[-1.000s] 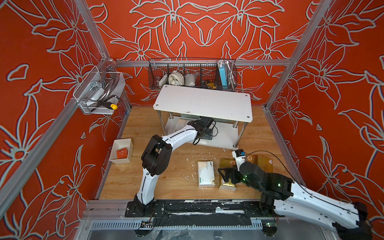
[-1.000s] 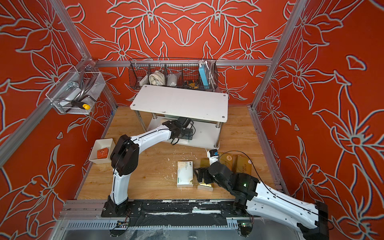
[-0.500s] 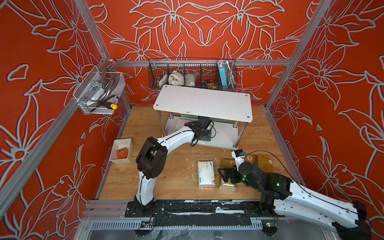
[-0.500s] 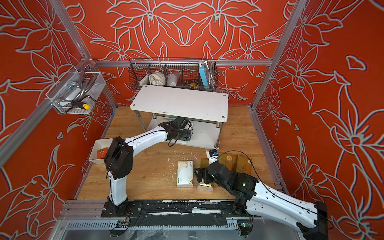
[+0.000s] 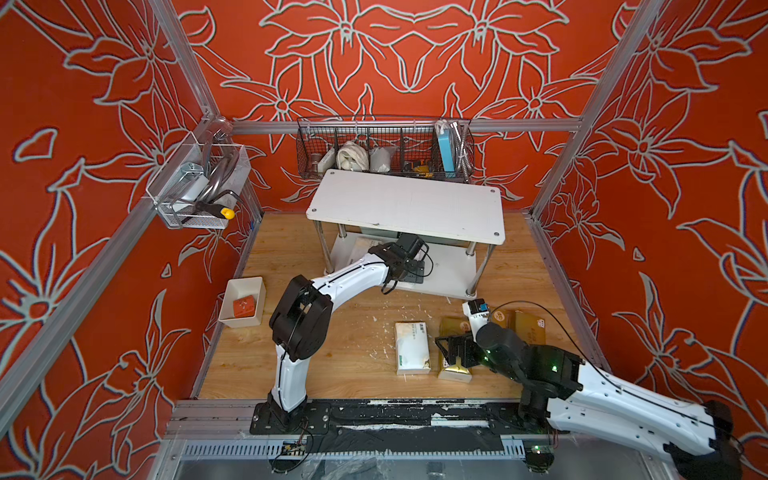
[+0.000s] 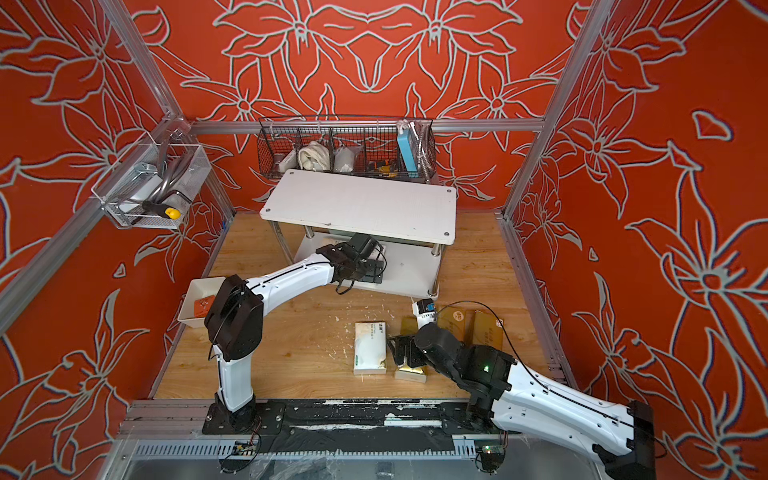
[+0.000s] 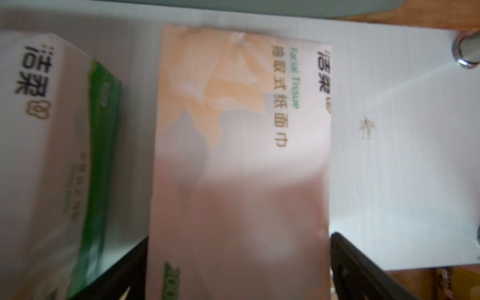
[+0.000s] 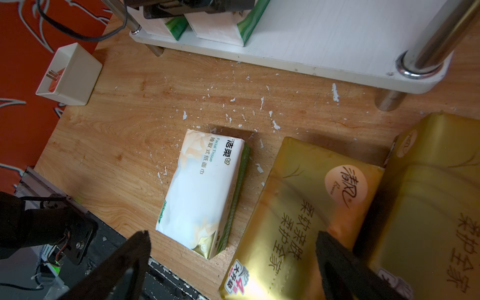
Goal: Place the tissue boxes on the shelf by color
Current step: Place a box of tissues on the shelf.
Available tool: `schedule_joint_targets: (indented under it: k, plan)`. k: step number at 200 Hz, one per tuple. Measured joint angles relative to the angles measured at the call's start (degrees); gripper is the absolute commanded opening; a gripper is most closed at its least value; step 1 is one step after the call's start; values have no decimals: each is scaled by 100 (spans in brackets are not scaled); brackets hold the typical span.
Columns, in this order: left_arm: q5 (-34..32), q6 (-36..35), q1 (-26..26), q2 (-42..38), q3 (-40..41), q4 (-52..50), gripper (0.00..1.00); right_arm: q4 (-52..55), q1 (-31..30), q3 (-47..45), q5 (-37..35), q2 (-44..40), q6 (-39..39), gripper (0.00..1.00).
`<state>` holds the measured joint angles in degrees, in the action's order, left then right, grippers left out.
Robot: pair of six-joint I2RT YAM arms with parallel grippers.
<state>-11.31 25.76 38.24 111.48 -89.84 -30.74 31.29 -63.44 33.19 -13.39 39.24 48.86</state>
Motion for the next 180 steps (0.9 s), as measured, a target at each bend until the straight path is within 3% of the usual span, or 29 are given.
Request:
schedule_joint_targets:
  k: [70,180]
  plan:
    - [-87,46,39,-136,227,-2,99,0,0,0,-9,-33,-2,99]
    - [-155,212,275,-1532,1196,-87,99,11,0,-28,-74,-94,-7,99]
